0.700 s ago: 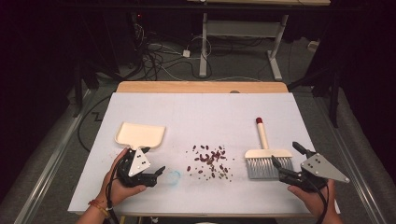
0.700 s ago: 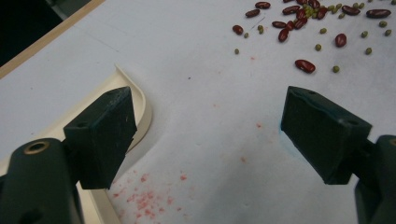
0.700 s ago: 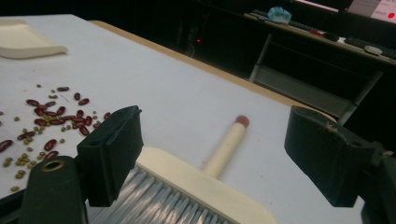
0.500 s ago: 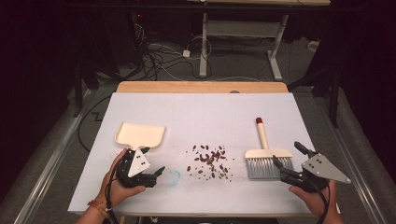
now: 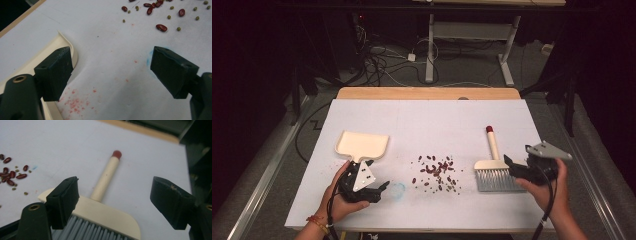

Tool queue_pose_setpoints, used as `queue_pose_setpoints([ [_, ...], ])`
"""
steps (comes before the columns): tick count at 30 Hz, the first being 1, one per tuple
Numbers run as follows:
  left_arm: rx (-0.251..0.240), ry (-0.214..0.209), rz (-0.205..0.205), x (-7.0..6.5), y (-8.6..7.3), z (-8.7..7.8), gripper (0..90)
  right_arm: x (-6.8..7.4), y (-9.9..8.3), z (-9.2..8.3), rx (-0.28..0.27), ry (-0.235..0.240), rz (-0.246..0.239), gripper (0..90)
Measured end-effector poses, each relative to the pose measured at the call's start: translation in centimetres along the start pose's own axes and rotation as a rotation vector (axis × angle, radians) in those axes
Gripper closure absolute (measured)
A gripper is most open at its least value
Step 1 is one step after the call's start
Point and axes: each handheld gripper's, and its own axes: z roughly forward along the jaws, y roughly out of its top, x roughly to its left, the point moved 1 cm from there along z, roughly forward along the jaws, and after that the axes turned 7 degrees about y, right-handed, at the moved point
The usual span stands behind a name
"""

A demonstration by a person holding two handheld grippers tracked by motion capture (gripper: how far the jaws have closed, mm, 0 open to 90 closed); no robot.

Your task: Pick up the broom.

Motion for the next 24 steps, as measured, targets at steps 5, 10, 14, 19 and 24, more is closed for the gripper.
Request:
queue_pose_setpoints([
  [5,0.008,0.003,0.013,-0.2,0.0,0.1,17.5,-1.2,2.6,3.6,0.153,0.021,0.062,23.8],
  [10,0.0,0.006,0.003,-0.1,-0.2,-0.3,17.5,-2.1,4.4,8.1,0.306,0.057,0.089,24.9],
  [14,0.005,0.009,0.006,0.0,-0.2,-0.3,17.5,-2.9,4.8,11.7,0.444,0.058,0.117,27.6],
  [19,0.005,0.009,0.012,-0.2,-0.2,-0.4,17.5,-3.2,4.2,14.6,0.548,0.077,0.14,34.4],
  [24,0.01,0.005,0.019,-0.3,-0.2,-0.2,17.5,-2.7,4.6,14.7,0.549,0.106,0.121,49.9],
])
